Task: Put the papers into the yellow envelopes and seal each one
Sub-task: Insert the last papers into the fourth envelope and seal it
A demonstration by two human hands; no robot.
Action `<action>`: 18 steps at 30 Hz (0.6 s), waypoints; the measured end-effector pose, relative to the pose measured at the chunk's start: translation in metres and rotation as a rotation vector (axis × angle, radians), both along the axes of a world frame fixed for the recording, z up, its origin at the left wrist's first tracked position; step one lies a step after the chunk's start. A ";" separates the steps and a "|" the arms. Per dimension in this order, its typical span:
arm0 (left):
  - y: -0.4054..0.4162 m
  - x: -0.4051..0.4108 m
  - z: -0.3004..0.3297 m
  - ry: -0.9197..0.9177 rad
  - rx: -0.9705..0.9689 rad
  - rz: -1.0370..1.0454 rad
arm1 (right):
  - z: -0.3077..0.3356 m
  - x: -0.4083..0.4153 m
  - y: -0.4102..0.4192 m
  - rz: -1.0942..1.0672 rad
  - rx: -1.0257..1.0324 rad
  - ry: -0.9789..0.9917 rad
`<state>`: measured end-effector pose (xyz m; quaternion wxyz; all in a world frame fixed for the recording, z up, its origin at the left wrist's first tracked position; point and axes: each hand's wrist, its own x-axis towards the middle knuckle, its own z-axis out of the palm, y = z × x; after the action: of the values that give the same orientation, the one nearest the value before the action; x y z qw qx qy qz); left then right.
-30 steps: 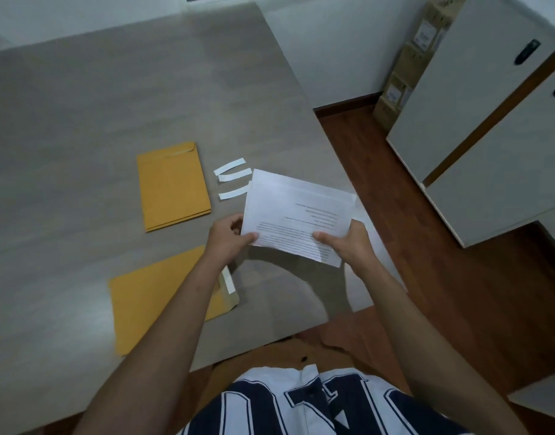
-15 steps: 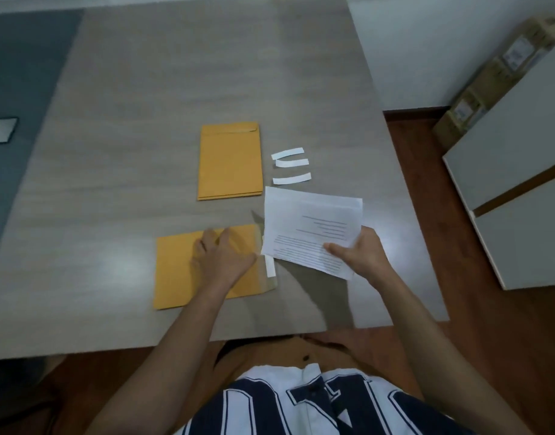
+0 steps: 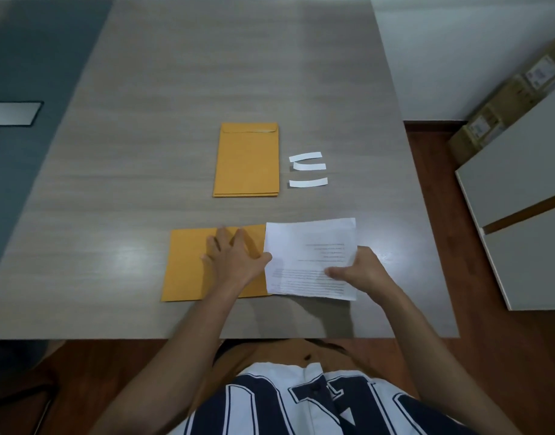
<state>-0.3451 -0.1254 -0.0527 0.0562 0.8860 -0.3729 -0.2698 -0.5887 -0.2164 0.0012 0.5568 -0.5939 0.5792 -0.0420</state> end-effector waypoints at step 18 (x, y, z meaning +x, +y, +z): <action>0.003 0.013 0.018 -0.029 0.030 -0.197 | -0.029 0.077 0.014 0.005 0.119 -0.044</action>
<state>-0.3321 -0.1221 -0.0348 0.0107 0.8496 -0.4549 -0.2668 -0.5113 -0.2028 -0.0277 0.6038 -0.5600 0.5669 -0.0193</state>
